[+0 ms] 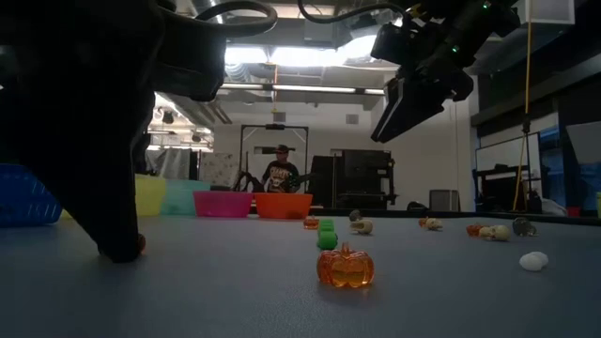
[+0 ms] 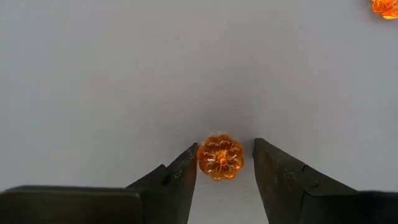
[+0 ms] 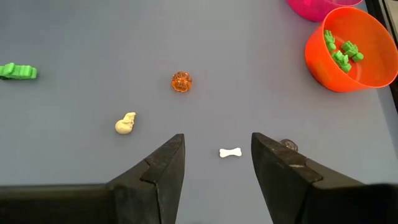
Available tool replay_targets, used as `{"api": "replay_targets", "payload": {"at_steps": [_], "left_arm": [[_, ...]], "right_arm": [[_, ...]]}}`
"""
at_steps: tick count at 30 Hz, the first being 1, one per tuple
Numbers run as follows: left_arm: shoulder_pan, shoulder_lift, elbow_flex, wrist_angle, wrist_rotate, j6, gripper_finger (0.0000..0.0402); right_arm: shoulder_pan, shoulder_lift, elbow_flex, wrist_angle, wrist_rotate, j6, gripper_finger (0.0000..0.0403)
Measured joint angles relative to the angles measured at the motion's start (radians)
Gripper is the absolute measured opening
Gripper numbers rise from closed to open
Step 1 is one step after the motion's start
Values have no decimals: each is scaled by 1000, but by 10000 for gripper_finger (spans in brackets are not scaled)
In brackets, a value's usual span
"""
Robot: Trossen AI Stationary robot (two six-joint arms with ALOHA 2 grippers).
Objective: Sort Halloween decoration
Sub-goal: Put the orange pumpkin toy into the red bin
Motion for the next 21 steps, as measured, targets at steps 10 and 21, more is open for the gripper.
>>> {"api": "replay_targets", "payload": {"at_steps": [10,21], "left_arm": [[0,0,0,0,2,0,107],[0,0,0,-2,-1,0,84]], "right_arm": [[0,0,0,0,0,0,184],[0,0,0,0,0,0,184]]}}
